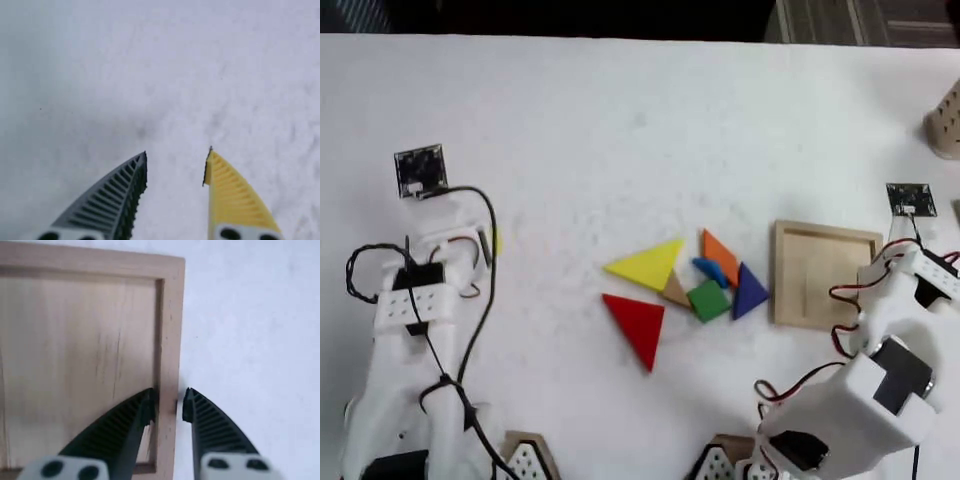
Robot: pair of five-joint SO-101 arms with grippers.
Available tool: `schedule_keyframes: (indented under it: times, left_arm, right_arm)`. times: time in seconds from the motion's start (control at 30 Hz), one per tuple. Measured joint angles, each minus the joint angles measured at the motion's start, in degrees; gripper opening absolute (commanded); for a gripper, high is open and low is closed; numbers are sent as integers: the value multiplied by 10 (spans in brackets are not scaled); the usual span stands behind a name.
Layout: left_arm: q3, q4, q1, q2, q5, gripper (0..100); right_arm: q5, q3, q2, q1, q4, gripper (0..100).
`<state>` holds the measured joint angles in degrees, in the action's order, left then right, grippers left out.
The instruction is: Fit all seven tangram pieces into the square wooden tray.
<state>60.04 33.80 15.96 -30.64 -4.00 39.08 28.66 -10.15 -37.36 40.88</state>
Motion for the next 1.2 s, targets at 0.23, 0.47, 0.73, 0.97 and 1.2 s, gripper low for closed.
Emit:
schedule_keyframes:
  times: [0.23,0.47,0.73,0.97,1.2]
  left_arm:
    - [0,0,0,0,0,211]
    - [0,0,0,0,0,211]
    - [0,0,0,0,0,211]
    - [0,0,0,0,0,211]
    - [0,0,34,0,0,211]
  right_arm:
    - [1,-4,-5,6,0,10]
    - [0,-16,0,6,16,17]
    - [-41,-128,73,9,213,17]
    - [-146,-273,104,66,366,17]
    - [-244,-384,105,172,486,18]
